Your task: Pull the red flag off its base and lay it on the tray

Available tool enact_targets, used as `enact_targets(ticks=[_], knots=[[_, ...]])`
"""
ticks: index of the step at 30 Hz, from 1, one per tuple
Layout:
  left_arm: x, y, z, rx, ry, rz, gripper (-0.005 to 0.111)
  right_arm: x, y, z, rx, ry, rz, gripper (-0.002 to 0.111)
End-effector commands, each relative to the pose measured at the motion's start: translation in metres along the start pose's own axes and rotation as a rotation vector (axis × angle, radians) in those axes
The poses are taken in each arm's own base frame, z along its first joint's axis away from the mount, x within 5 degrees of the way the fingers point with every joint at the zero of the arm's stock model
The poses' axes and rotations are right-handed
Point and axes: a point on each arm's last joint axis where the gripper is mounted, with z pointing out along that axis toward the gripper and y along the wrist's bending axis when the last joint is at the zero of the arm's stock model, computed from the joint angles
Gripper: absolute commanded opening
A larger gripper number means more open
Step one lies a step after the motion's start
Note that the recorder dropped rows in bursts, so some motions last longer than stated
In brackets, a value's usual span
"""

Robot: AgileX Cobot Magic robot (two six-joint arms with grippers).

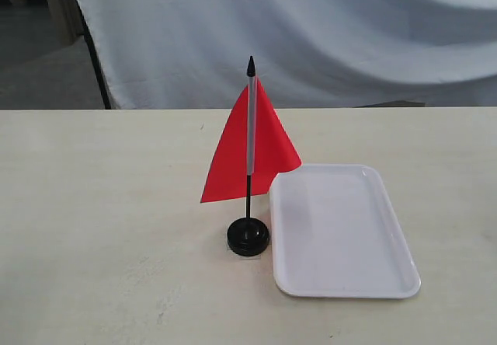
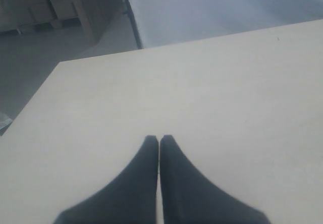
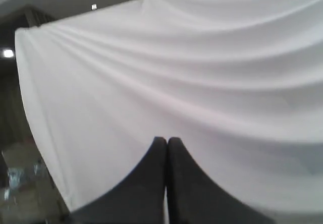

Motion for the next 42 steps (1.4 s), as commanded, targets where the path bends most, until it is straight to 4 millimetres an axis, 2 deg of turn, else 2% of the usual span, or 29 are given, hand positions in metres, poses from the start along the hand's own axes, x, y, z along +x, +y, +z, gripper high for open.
enact_targets(ticks=[1, 7, 10, 15, 19, 23, 26, 28, 30, 31, 32, 33, 34, 35, 39, 42], knots=[[0.001, 0.000, 0.000, 0.001, 0.002, -0.012, 0.001, 0.029, 0.001, 0.032, -0.079, 0.219, -0.064, 0.000], [0.001, 0.000, 0.000, 0.001, 0.002, -0.012, 0.001, 0.098, 0.000, 0.056, -0.312, 0.514, -0.070, -0.001], [0.001, 0.000, 0.000, 0.001, 0.002, -0.012, 0.001, 0.124, -0.001, 0.061, -0.423, 0.556, -0.047, -0.001], [0.001, 0.000, 0.000, 0.001, 0.002, -0.012, 0.001, 0.161, 0.000, 0.060, -0.507, 0.645, -0.032, -0.001], [0.001, 0.000, 0.000, 0.001, 0.002, -0.012, 0.001, 0.179, 0.015, 0.053, -0.603, 0.688, -0.088, -0.001], [0.001, 0.000, 0.000, 0.001, 0.002, -0.012, 0.001, 0.185, 0.028, 0.047, -0.677, 0.703, -0.127, -0.001], [0.001, 0.000, 0.000, 0.001, 0.002, -0.012, 0.001, 0.187, 0.030, 0.046, -0.669, 0.714, -0.160, 0.001], [0.001, 0.000, 0.000, 0.001, 0.002, -0.012, 0.001, 0.188, 0.029, 0.047, -0.643, 0.725, -0.160, 0.010], [0.001, 0.000, 0.000, 0.001, 0.002, -0.012, 0.001, 0.189, 0.027, 0.048, -0.621, 0.731, -0.160, 0.032], [0.001, 0.000, 0.000, 0.001, 0.002, -0.012, 0.001, 0.189, 0.027, 0.048, -0.611, 0.733, -0.160, 0.048], [0.001, 0.000, 0.000, 0.001, 0.002, -0.012, 0.001, 0.189, 0.026, 0.048, -0.602, 0.736, -0.160, 0.083], [0.001, 0.000, 0.000, 0.001, 0.002, -0.012, 0.001, 0.189, 0.026, 0.048, -0.602, 0.736, -0.160, 0.100], [0.001, 0.000, 0.000, 0.001, 0.002, -0.012, 0.001, 0.189, 0.026, 0.048, -0.600, 0.735, -0.159, 0.103], [0.001, 0.000, 0.000, 0.001, 0.002, -0.012, 0.001, 0.189, 0.027, 0.048, -0.605, 0.738, -0.157, 0.101], [0.001, 0.000, 0.000, 0.001, 0.002, -0.012, 0.001, 0.200, 0.036, 0.051, -0.630, 0.761, -0.146, 0.082], [0.001, 0.000, 0.000, 0.001, 0.002, -0.012, 0.001, 0.217, 0.043, 0.064, -0.585, 0.807, -0.142, 0.079]])
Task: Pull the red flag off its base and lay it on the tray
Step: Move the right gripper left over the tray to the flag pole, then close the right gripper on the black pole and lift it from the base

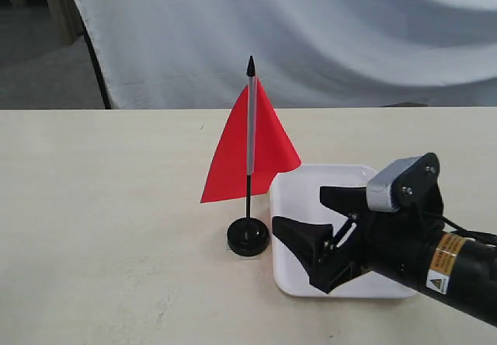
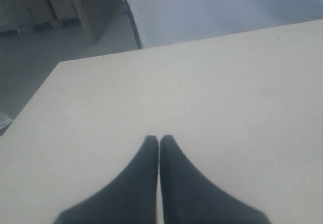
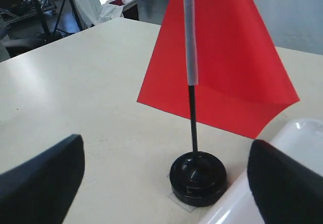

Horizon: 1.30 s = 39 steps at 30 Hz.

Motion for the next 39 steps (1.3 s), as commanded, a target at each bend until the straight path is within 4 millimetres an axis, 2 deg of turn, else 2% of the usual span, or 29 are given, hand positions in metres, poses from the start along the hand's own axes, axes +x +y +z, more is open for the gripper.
enact_targets(ticks=[1, 7, 10, 14, 15, 17, 19, 20, 21, 22, 26, 29, 34, 39], knots=[[0.001, 0.000, 0.000, 0.001, 0.002, -0.012, 0.001, 0.002, -0.006, 0.032, 0.048, 0.051, 0.020, 0.079], [0.001, 0.000, 0.000, 0.001, 0.002, -0.012, 0.001, 0.011, -0.013, 0.092, 0.005, 0.077, 0.001, 0.079], [0.001, 0.000, 0.000, 0.001, 0.002, -0.012, 0.001, 0.014, -0.017, 0.113, -0.002, 0.070, 0.000, 0.079], [0.001, 0.000, 0.000, 0.001, 0.002, -0.012, 0.001, 0.019, -0.021, 0.122, -0.002, 0.075, -0.003, 0.079], [0.001, 0.000, 0.000, 0.001, 0.002, -0.012, 0.001, 0.019, -0.021, 0.123, -0.005, 0.070, -0.008, 0.079], [0.001, 0.000, 0.000, 0.001, 0.002, -0.012, 0.001, 0.017, -0.020, 0.123, -0.010, 0.050, -0.046, 0.066], [0.001, 0.000, 0.000, 0.001, 0.002, -0.012, 0.001, 0.017, -0.020, 0.123, -0.012, 0.046, -0.054, 0.042], [0.001, 0.000, 0.000, 0.001, 0.002, -0.012, 0.001, 0.017, -0.020, 0.123, -0.015, 0.047, -0.055, 0.026], [0.001, 0.000, 0.000, 0.001, 0.002, -0.012, 0.001, 0.018, -0.019, 0.123, -0.020, 0.055, -0.054, 0.005], [0.001, 0.000, 0.000, 0.001, 0.002, -0.012, 0.001, 0.018, -0.020, 0.123, -0.019, 0.055, -0.045, 0.000], [0.001, 0.000, 0.000, 0.001, 0.002, -0.012, 0.001, 0.014, -0.019, 0.122, -0.024, 0.030, 0.000, 0.000], [0.001, 0.000, 0.000, 0.001, 0.002, -0.012, 0.001, 0.002, -0.016, 0.120, -0.038, -0.024, 0.037, 0.000], [0.001, 0.000, 0.000, 0.001, 0.002, -0.012, 0.001, -0.037, -0.010, 0.105, -0.014, -0.067, 0.025, 0.000], [0.001, 0.000, 0.000, 0.001, 0.004, -0.012, 0.001, -0.075, -0.007, 0.075, 0.110, 0.024, -0.026, 0.000]])
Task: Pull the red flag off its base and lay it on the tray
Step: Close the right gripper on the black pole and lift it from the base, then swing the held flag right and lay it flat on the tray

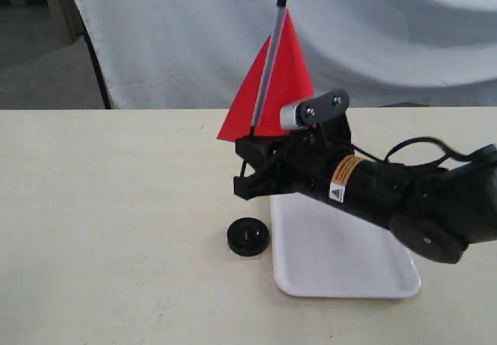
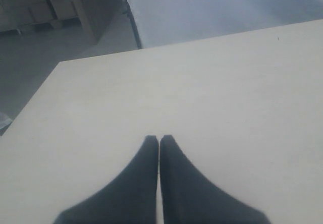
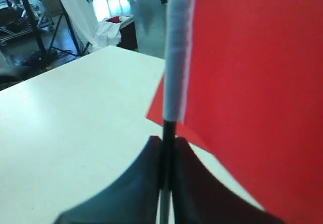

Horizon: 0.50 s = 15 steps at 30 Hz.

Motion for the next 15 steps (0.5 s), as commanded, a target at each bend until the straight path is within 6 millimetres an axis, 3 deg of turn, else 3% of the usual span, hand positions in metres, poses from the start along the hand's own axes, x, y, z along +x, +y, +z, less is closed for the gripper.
enact_targets(ticks=[1, 8, 15], knots=[[0.001, 0.000, 0.000, 0.001, 0.004, -0.012, 0.001, -0.028, -0.001, -0.026, 0.130, 0.123, -0.046, 0.000], [0.001, 0.000, 0.000, 0.001, 0.004, -0.012, 0.001, -0.044, -0.022, -0.079, 0.416, 0.403, -0.069, 0.000], [0.001, 0.000, 0.000, 0.001, 0.004, -0.012, 0.001, -0.016, -0.036, -0.104, 0.561, 0.800, -0.108, 0.000]])
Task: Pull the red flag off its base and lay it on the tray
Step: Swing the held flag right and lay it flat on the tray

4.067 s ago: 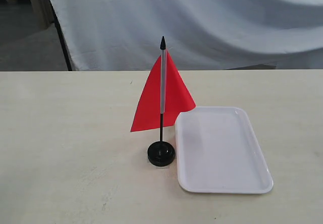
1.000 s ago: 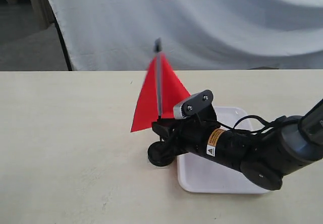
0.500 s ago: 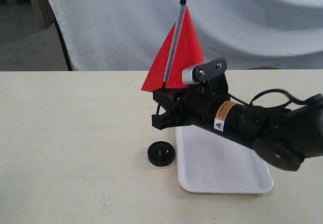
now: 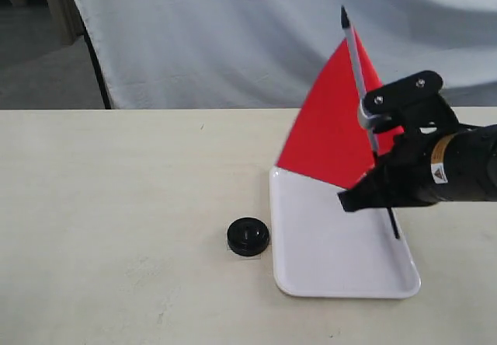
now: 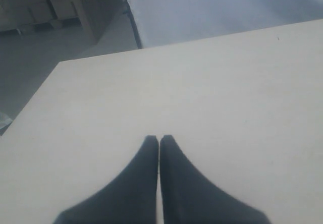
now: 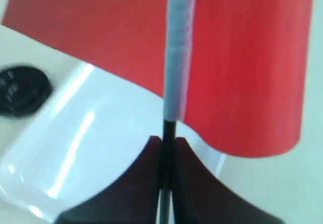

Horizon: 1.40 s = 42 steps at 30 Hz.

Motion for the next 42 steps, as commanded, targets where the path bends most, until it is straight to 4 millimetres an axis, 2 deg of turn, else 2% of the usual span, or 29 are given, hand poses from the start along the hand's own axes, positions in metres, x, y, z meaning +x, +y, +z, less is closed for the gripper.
enact_targets(ticks=[1, 7, 12, 17, 26, 35, 38, 42], knots=[[0.001, 0.000, 0.000, 0.001, 0.004, -0.012, 0.001, 0.019, -0.007, 0.004, 0.063, 0.202, -0.044, 0.000], [0.001, 0.000, 0.000, 0.001, 0.004, -0.012, 0.001, 0.025, -0.003, 0.019, 0.050, 0.353, 0.008, 0.000], [0.001, 0.000, 0.000, 0.001, 0.004, -0.012, 0.001, 0.013, 0.007, 0.033, -0.047, 0.488, 0.078, 0.000], [0.001, 0.000, 0.000, 0.001, 0.004, -0.014, 0.001, 0.005, 0.015, 0.057, -0.089, 0.568, 0.152, 0.000], [0.001, 0.000, 0.000, 0.001, 0.004, -0.014, 0.001, 0.002, 0.024, 0.109, -0.108, 0.610, 0.194, 0.000], [0.001, 0.000, 0.000, 0.001, 0.004, -0.014, 0.001, 0.007, 0.027, 0.130, -0.099, 0.591, 0.228, 0.001], [0.001, 0.000, 0.000, 0.001, 0.004, -0.014, 0.001, 0.006, 0.027, 0.130, -0.099, 0.581, 0.229, 0.011], [0.001, 0.000, 0.000, 0.001, 0.004, -0.014, 0.001, 0.004, 0.026, 0.127, -0.100, 0.578, 0.229, 0.046]])
